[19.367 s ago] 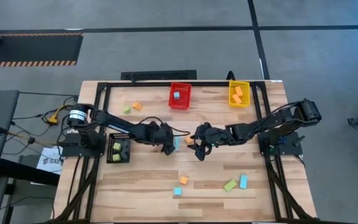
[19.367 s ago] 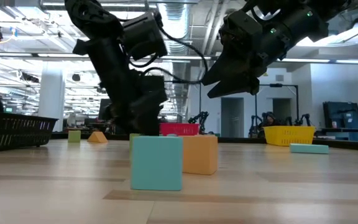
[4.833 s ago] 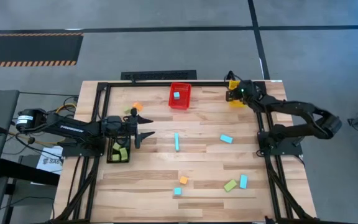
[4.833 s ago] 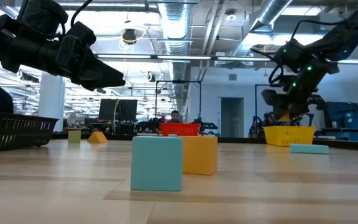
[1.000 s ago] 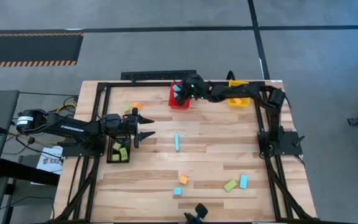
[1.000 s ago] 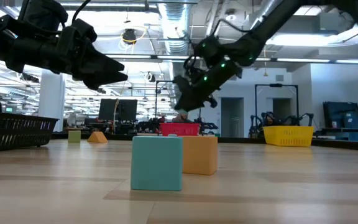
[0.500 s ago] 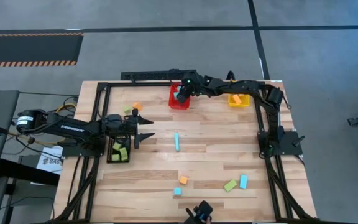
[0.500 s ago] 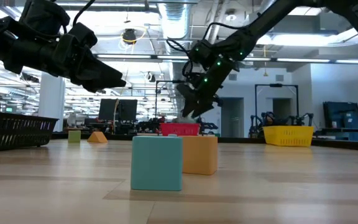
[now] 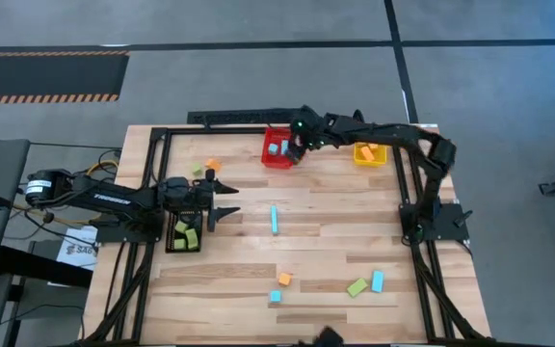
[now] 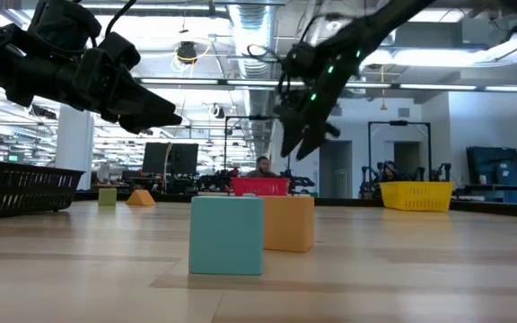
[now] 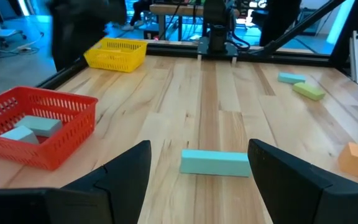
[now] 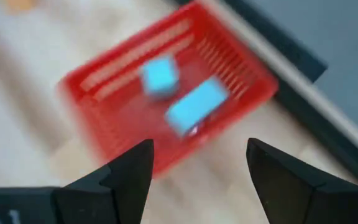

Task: Sort & place blocks by color
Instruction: Put the green block into the black bin

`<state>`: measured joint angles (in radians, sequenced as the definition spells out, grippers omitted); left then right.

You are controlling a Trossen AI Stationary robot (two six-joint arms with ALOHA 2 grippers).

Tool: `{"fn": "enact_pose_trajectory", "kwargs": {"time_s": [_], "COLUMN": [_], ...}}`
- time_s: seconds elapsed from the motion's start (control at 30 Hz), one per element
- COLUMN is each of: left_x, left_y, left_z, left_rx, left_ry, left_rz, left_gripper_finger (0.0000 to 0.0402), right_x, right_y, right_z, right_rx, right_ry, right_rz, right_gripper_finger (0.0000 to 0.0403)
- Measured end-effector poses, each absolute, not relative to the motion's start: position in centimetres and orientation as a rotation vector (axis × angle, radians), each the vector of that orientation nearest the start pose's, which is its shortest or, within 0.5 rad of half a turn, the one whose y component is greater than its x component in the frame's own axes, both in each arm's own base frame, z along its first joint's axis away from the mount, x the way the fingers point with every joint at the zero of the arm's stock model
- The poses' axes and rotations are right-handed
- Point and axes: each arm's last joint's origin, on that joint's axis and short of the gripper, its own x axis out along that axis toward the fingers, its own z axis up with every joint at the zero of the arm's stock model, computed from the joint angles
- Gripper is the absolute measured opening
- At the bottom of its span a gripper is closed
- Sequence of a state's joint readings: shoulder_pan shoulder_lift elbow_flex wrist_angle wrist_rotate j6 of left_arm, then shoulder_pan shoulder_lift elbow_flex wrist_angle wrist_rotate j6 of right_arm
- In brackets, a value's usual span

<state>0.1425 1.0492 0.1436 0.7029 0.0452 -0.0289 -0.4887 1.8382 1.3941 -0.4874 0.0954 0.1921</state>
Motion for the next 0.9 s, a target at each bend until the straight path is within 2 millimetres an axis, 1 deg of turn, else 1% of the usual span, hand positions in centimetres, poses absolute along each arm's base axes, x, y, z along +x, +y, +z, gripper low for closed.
{"fn": "enact_pose_trajectory", "kwargs": {"time_s": [0.07,0.17,0.23,0.3,0.43,0.67,0.77,0.9], "left_x": [18.0,18.0,18.0,18.0,18.0,18.0,18.0,18.0], "left_y": [2.4,2.4,2.4,2.4,2.5,2.5,2.5,2.5], "left_z": [15.7,15.7,15.7,15.7,15.7,15.8,15.8,15.8], "left_rx": [-0.046,-0.039,-0.036,-0.023,-0.001,0.026,0.046,0.052], "left_ry": [0.202,0.204,0.205,0.205,0.204,0.193,0.193,0.193], "left_rz": [0.100,0.099,0.099,0.097,0.101,0.098,0.097,0.096], "left_gripper_finger": [0.0254,0.0254,0.0254,0.0254,0.0254,0.0254,0.0254,0.0254], "right_x": [33.8,32.6,31.8,31.2,29.8,26.8,25.9,24.7], "right_y": [-16.6,-12.6,-9.6,-6.6,-1.0,8.0,11.0,13.9], "right_z": [24.3,26.0,26.4,26.4,25.2,22.5,21.6,20.3], "right_rx": [0.357,0.344,0.332,0.338,0.432,0.705,0.824,0.908], "right_ry": [0.952,1.071,1.133,1.157,1.195,1.332,1.400,1.517], "right_rz": [-0.556,-0.452,-0.394,-0.356,-0.344,-0.461,-0.498,-0.581], "right_gripper_finger": [0.0275,0.0275,0.0275,0.0275,0.0275,0.0275,0.0275,0.0276]}}
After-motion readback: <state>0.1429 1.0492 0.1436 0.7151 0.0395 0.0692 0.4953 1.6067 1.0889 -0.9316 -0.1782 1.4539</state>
